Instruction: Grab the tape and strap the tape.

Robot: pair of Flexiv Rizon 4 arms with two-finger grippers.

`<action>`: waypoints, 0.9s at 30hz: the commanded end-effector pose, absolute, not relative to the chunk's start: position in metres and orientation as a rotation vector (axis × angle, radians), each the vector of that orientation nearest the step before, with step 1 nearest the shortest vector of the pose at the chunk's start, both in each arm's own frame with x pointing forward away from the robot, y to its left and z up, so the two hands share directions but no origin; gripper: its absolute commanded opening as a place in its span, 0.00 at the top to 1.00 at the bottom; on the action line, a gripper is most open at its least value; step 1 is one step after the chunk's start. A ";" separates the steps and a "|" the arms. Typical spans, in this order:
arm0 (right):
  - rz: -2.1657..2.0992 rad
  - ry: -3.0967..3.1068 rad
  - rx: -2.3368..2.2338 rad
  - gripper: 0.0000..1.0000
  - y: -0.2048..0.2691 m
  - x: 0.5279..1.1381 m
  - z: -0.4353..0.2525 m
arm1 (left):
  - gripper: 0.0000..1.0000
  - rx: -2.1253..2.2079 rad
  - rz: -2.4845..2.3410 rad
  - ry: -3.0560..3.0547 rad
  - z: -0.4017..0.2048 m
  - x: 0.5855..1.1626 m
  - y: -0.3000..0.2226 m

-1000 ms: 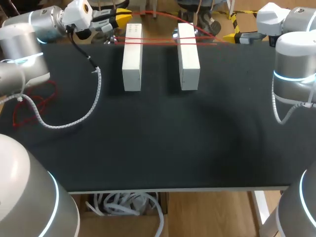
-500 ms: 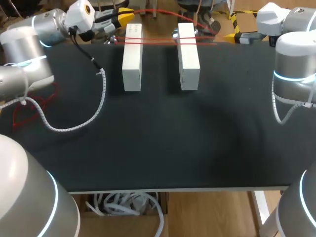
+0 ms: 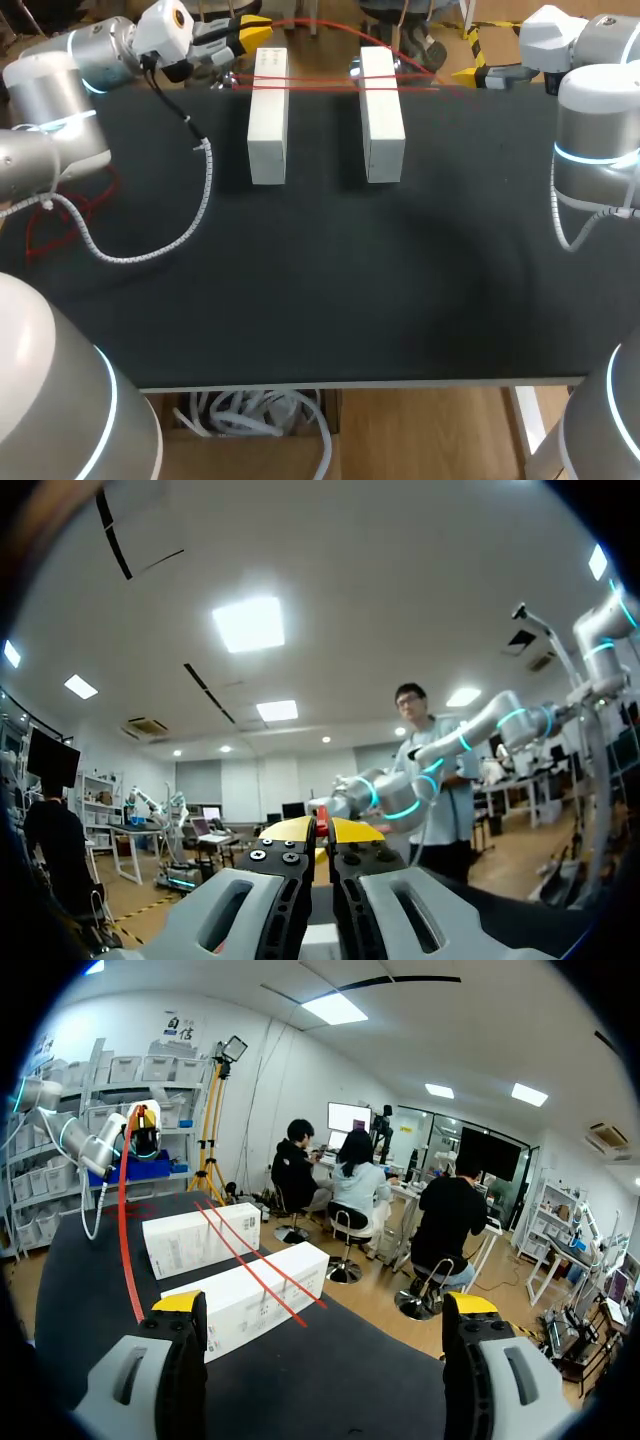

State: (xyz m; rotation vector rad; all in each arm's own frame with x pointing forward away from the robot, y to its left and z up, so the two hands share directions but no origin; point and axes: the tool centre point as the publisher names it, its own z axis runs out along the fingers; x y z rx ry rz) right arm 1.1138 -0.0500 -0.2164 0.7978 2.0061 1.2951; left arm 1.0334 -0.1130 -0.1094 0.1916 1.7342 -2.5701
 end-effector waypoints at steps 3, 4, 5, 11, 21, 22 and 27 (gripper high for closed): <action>1.301 1.865 0.932 0.00 -0.052 1.094 -0.204 | 1.00 0.196 -2.574 1.732 -0.111 1.035 -0.113; 1.294 1.847 0.976 0.00 -0.052 1.088 -0.200 | 1.00 0.196 -2.574 1.732 -0.111 1.035 -0.113; 1.308 1.830 0.956 0.00 -0.052 1.080 -0.198 | 1.00 0.196 -2.574 1.732 -0.111 1.035 -0.113; 1.374 1.793 0.924 0.00 -0.048 1.025 -0.190 | 1.00 0.196 -2.574 1.732 -0.111 1.035 -0.113; 1.475 1.538 1.118 0.00 -0.052 0.935 -0.201 | 1.00 0.196 -2.574 1.732 -0.111 1.035 -0.113; 1.476 1.511 1.169 0.00 -0.052 0.931 -0.203 | 1.00 0.196 -2.574 1.732 -0.111 1.035 -0.113; 1.479 1.348 1.331 0.00 -0.051 0.918 -0.204 | 1.00 0.196 -2.574 1.732 -0.111 1.035 -0.113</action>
